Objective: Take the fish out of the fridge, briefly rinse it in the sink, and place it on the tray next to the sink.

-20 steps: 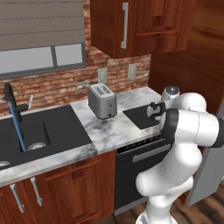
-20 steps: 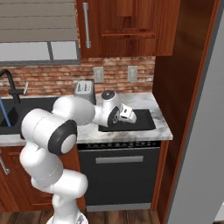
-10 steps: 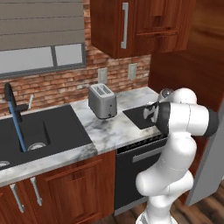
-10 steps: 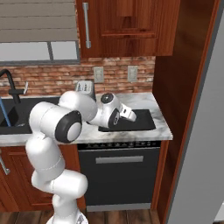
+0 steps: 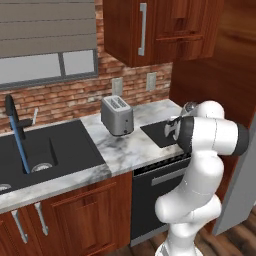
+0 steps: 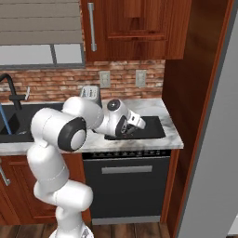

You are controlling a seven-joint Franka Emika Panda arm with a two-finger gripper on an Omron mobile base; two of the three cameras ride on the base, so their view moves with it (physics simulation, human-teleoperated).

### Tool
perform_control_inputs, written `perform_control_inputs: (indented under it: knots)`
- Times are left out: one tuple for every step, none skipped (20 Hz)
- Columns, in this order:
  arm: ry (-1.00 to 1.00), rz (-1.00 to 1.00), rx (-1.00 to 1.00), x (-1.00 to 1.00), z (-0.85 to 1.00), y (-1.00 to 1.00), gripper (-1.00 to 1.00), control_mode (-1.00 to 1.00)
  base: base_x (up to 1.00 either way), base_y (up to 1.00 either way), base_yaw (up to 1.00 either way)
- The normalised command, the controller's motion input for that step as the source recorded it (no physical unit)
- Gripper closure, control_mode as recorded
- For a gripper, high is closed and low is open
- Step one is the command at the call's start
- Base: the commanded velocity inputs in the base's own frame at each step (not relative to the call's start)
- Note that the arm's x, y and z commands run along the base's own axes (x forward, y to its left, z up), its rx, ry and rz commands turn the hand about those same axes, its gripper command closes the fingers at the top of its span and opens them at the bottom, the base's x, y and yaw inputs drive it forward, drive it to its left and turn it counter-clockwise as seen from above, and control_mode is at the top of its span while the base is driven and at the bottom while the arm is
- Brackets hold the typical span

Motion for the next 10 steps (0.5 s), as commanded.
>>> perform_control_inputs:
  knots:
    - [-0.08,-0.11,0.0,-0.44,0.94,0.0,-1.0,-1.0,0.0,0.0,0.0]
    - [-0.07,-0.14,0.0,-0.51,1.0,0.0,-1.0,-1.0,0.0,0.0,0.0]
    - [-0.11,-0.14,0.0,-0.71,1.0,0.0,-1.0,-1.0,0.0,0.0,0.0]
    - [-0.11,-0.14,0.0,-0.81,1.0,0.0,-1.0,-1.0,0.0,0.0,0.0]
    - [-0.16,-0.13,0.0,-0.99,1.0,0.0,-1.0,-1.0,0.0,0.0,0.0]
    - [-0.18,-0.11,0.0,-1.0,1.0,0.0,-1.0,-1.0,0.0,0.0,0.0]
    - [-0.2,-0.1,0.0,-1.0,1.0,0.0,-1.0,-1.0,0.0,0.0,0.0]
    - [-0.23,-0.1,0.0,-1.0,1.0,0.0,-1.0,-1.0,0.0,0.0,0.0]
    - [-0.27,-0.08,0.0,-1.0,1.0,0.0,-1.0,-1.0,0.0,0.0,0.0]
    - [-0.29,-0.07,0.0,-1.0,1.0,0.0,-1.0,-1.0,0.0,0.0,0.0]
